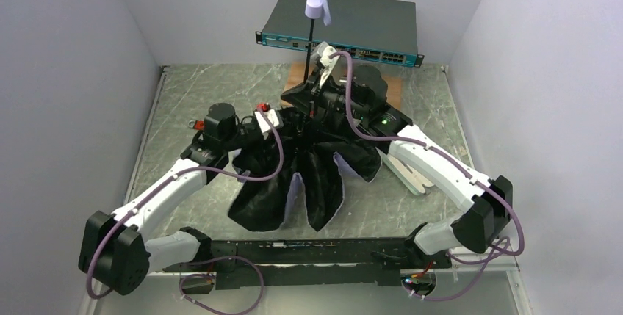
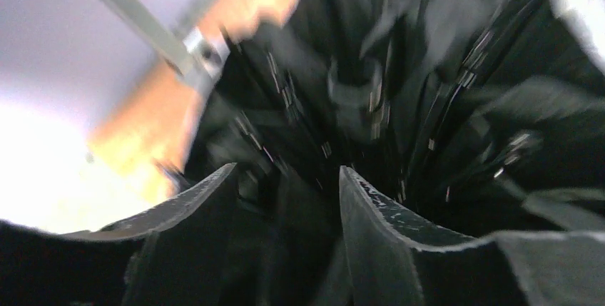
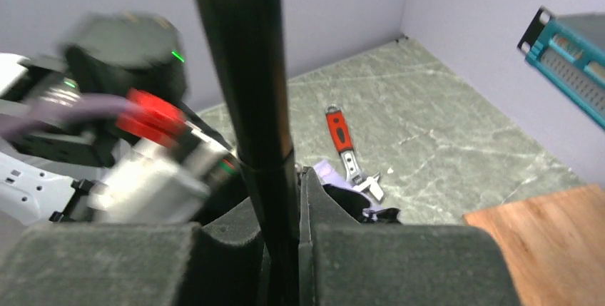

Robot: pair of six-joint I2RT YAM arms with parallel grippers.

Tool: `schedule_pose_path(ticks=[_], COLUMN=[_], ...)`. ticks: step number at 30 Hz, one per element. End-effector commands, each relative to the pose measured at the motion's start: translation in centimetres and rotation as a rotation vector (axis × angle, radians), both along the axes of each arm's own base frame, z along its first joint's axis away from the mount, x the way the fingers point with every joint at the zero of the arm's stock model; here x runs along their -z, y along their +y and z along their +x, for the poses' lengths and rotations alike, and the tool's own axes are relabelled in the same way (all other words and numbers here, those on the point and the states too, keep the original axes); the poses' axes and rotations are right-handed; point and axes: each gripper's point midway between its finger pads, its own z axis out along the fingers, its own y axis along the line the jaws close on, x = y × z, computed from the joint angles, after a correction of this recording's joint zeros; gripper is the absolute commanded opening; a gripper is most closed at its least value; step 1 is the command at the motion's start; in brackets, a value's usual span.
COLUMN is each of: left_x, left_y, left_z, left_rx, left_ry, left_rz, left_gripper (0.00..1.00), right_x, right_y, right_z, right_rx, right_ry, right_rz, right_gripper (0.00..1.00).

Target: Open the umbrella

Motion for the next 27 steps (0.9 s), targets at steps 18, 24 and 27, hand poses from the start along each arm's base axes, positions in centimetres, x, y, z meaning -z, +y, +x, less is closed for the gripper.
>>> schedule_pose_path(ticks=[18, 24, 27], left_x=[15.5, 13.5, 10.0], left_y=[10.3, 8.8, 6.8], left_z=[3.5, 3.3, 1.5], left_rx=[-0.24, -0.169, -0.053], left_ry=[0.211, 0.226, 0.187], left_rz=[0.445, 0.346, 0.228], left_gripper=[0.59, 0.59, 0.64], right_x=[2.7, 6.5, 8.4], right_y=[-3.1, -2.5, -2.6], right_z=[-0.6, -0.9, -0.6], right_rx=[-0.023, -0.089, -0.09], right_ry=[-0.267, -0.24, -0.227], right_rz=[-0.066, -0.134, -0.168], right_gripper=[0.0, 0.06, 0.1])
